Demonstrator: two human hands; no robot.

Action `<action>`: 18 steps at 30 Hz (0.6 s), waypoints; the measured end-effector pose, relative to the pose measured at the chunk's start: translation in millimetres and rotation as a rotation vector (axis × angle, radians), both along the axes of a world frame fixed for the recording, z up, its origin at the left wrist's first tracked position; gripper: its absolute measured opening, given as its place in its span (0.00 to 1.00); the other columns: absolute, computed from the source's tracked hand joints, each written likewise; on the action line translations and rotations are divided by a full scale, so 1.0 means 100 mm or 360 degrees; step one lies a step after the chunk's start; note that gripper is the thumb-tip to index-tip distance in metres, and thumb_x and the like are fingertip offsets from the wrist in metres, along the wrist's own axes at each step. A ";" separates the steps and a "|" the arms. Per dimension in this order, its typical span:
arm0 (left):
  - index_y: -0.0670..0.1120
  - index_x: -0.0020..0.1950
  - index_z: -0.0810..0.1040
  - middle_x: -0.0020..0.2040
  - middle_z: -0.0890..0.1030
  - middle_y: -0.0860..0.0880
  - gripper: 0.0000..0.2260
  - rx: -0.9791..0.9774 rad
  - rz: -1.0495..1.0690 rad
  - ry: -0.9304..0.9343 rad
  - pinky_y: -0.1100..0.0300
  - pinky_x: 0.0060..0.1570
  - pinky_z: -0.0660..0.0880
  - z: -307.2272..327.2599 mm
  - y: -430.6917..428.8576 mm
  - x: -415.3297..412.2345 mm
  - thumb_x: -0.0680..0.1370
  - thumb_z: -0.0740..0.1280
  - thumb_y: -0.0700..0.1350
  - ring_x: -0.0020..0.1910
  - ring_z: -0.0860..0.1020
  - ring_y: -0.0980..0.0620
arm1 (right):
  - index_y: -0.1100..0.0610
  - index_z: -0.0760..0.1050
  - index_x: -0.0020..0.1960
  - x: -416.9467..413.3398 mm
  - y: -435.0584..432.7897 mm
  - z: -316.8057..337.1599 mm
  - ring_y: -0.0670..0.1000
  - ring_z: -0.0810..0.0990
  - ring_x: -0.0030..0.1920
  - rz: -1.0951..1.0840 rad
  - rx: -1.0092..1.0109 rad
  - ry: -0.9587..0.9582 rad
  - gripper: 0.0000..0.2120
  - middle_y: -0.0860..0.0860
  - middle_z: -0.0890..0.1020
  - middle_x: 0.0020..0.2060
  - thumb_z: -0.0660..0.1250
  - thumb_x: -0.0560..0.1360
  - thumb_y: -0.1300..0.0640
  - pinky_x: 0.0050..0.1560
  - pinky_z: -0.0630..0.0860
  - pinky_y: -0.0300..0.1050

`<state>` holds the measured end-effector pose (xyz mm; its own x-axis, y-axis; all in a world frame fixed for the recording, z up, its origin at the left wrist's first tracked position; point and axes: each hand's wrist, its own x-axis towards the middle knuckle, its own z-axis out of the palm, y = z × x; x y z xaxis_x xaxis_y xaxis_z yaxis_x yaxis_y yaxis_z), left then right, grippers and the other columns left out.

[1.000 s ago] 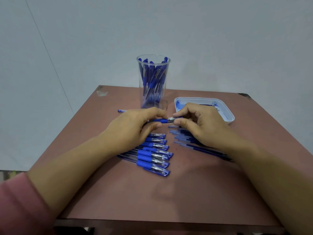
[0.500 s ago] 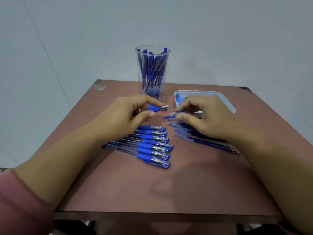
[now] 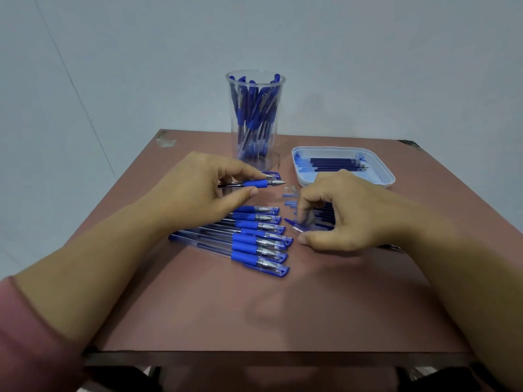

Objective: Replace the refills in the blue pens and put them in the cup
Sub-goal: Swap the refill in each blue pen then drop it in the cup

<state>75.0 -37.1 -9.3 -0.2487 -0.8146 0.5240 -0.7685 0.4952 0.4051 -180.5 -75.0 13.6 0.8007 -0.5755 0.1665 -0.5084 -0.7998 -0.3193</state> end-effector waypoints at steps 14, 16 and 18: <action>0.54 0.57 0.83 0.34 0.77 0.71 0.11 -0.0032 -0.0116 0.0012 0.76 0.36 0.67 0.00 0.01 -0.09 0.75 0.72 0.48 0.34 0.76 0.68 | 0.55 0.81 0.49 0.23 -0.10 -0.14 0.46 0.80 0.42 -0.0149 -0.0049 -0.0609 0.05 0.46 0.82 0.41 0.72 0.73 0.55 0.45 0.76 0.43; 0.54 0.57 0.83 0.33 0.77 0.71 0.11 -0.0029 -0.0112 0.0017 0.76 0.35 0.67 0.00 0.02 -0.10 0.75 0.72 0.47 0.33 0.75 0.67 | 0.52 0.80 0.49 0.21 -0.08 -0.13 0.46 0.79 0.44 -0.0147 -0.0021 -0.0626 0.08 0.43 0.82 0.42 0.74 0.72 0.55 0.46 0.76 0.43; 0.57 0.57 0.83 0.33 0.77 0.69 0.11 -0.0035 -0.0104 0.0017 0.75 0.35 0.68 0.01 0.02 -0.09 0.75 0.72 0.48 0.34 0.77 0.65 | 0.50 0.79 0.51 0.20 -0.07 -0.12 0.46 0.79 0.44 -0.0162 0.0021 -0.0617 0.12 0.42 0.81 0.43 0.75 0.70 0.51 0.47 0.75 0.41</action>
